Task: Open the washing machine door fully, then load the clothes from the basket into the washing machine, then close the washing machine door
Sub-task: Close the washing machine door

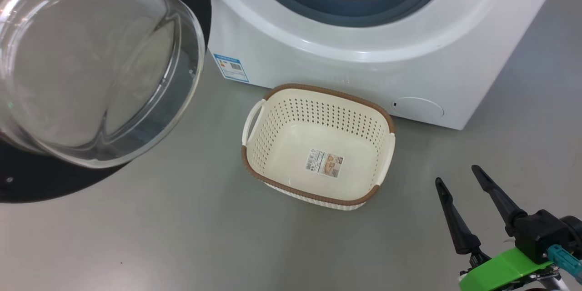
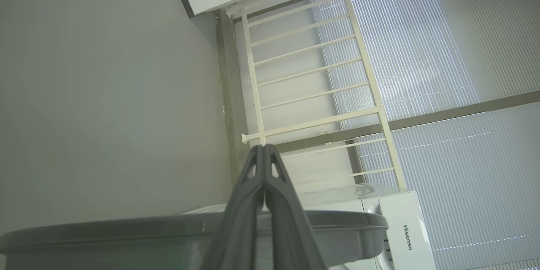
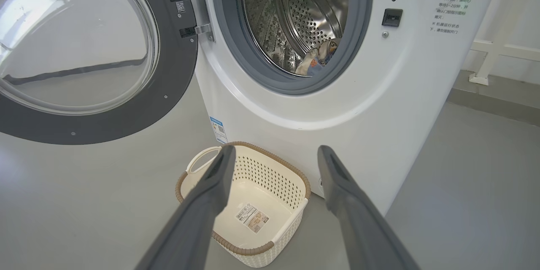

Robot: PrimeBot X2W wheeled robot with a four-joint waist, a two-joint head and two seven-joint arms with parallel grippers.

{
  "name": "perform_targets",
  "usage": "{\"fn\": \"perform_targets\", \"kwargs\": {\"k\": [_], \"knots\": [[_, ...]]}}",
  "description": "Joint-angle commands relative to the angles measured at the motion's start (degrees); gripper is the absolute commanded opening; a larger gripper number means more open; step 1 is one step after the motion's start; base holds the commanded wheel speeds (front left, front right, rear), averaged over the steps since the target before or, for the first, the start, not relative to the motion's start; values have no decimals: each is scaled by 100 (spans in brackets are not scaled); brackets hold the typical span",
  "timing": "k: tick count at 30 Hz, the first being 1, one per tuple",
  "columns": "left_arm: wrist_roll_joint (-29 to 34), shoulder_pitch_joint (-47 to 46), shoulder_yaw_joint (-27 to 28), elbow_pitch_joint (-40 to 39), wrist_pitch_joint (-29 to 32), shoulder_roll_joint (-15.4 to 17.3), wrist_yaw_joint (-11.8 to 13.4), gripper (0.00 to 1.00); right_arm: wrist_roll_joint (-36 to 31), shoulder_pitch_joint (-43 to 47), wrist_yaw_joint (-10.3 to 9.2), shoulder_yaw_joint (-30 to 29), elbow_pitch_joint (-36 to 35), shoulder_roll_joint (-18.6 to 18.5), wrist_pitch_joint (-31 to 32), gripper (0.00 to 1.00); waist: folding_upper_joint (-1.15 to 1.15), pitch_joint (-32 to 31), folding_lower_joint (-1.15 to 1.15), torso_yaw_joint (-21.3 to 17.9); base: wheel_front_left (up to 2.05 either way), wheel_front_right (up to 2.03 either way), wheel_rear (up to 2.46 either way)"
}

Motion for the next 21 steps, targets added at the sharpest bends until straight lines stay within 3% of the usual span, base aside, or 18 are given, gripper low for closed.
{"fn": "perform_targets", "kwargs": {"k": [1,21], "knots": [[52,-171,152,-87,45,463,-69,0,-45,-148,16,134,-176,-66,8,100,0,118,0,-91,0,0,0],[120,-183,-43,94,409,346,-162,0,-4,-294,16,74,-224,-160,-8,100,0,453,0,-205,0,0,0]]}}
